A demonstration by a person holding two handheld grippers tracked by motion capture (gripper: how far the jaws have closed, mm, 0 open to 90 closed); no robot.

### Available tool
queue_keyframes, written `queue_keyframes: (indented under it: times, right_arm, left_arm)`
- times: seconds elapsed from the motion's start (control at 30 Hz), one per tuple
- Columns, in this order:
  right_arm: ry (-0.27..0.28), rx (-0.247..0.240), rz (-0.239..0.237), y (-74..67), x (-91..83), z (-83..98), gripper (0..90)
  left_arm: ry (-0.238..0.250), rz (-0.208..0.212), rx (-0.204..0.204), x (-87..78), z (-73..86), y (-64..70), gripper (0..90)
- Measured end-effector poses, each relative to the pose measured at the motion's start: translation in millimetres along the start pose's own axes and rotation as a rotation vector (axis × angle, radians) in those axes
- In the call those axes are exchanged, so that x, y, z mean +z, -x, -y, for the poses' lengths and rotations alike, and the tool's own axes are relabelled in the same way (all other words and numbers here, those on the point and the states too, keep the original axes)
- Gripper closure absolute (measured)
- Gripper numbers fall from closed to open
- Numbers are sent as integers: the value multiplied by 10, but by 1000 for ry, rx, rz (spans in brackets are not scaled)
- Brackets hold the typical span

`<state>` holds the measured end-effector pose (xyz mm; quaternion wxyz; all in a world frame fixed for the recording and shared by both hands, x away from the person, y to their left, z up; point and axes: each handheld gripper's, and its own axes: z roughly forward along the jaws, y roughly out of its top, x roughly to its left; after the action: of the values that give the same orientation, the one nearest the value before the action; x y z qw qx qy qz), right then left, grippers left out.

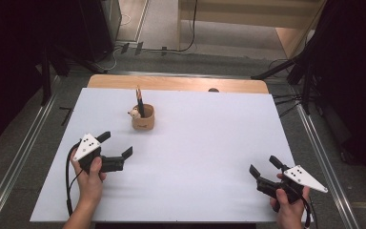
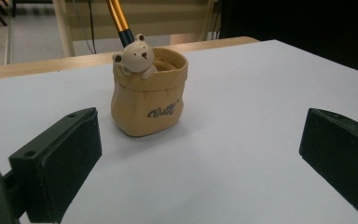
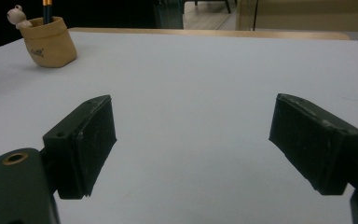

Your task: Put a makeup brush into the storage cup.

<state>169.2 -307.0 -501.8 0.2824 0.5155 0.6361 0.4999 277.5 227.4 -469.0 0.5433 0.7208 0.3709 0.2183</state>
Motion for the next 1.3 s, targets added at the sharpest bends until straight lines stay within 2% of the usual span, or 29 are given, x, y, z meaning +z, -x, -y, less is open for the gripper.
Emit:
queue_keyframes:
  times: [0.23, 0.87, 0.93, 1.07, 1.13, 1.3]
  right_arm:
    - [-2, 2, 7, 19, -4, 8, 149]
    - [-1, 4, 22, 40, -9, 13, 151]
    - [-1, 9, 21, 39, -12, 13, 151]
    - [-4, 3, 23, 38, -6, 19, 151]
    - [-5, 3, 23, 34, -1, 20, 151]
    - [-5, 1, 20, 27, 1, 19, 151]
  left_arm:
    - [-8, -13, 12, -192, 83, -20, 0]
    - [-2, -66, -28, -620, 258, -191, 0]
    - [-5, -77, -19, -663, 274, -204, 0]
    - [-18, -91, -17, -731, 308, -249, 0]
    - [-16, -95, -30, -762, 329, -270, 0]
    - [-21, -95, -32, -772, 343, -284, 0]
